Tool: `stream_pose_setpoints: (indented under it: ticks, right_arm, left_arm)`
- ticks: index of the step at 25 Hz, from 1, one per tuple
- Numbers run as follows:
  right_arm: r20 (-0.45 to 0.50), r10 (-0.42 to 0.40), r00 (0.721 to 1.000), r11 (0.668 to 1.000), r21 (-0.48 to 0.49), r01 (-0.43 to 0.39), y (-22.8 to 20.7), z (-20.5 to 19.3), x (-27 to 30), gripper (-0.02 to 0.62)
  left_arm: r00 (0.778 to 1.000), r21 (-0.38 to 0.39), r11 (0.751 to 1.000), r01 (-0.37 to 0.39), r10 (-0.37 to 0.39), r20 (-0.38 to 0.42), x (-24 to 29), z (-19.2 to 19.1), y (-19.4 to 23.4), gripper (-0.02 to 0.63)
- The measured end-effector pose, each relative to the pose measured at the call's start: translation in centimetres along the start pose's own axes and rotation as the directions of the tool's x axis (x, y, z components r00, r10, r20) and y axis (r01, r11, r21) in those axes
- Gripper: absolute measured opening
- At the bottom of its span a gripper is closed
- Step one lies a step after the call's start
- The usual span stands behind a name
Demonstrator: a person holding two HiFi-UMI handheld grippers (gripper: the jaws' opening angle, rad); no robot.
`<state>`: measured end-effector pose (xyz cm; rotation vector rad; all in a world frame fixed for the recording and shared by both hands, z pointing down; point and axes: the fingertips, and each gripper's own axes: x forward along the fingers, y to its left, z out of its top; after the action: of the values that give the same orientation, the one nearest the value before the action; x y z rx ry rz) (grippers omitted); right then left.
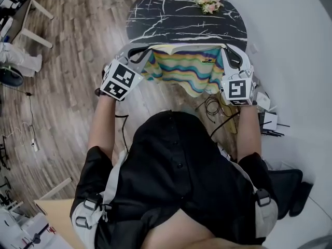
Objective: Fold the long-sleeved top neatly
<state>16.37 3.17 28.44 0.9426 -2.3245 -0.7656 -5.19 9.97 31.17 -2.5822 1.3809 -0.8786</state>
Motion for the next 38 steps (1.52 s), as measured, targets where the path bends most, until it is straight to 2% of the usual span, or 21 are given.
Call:
stream_pose_setpoints:
  ticks: [10,15,33,38]
  right_arm:
    - [-0.011,0.009,1.000,1.000,0.018,-0.008,-1.0,-0.6,4.5,0.029]
    - [-0.023,0.028,0.999,1.000,0.010,-0.028,-2.2,-1.7,8.8,0.029]
    - [-0.175,0.098,0.980,0.995,0.031,-0.094,-5.9,-9.4,24.6,0.029]
    - [-0.200,0.101,0.975,0.993,0.087,-0.085,-6.4,-11.8,28.6,0.029]
  left_arm:
    - [1.000,-0.085,0.996,-0.013,0.012,-0.016,3.2,-1.8,3.4,0.023]
    - [0.999,-0.094,0.995,-0.012,0.009,-0.037,5.7,-2.5,6.4,0.023]
    - [0.988,-0.160,0.987,-0.007,-0.018,-0.155,19.1,-5.9,17.1,0.023]
    - [0.984,-0.171,0.985,-0.010,-0.020,-0.175,22.9,-7.3,19.3,0.023]
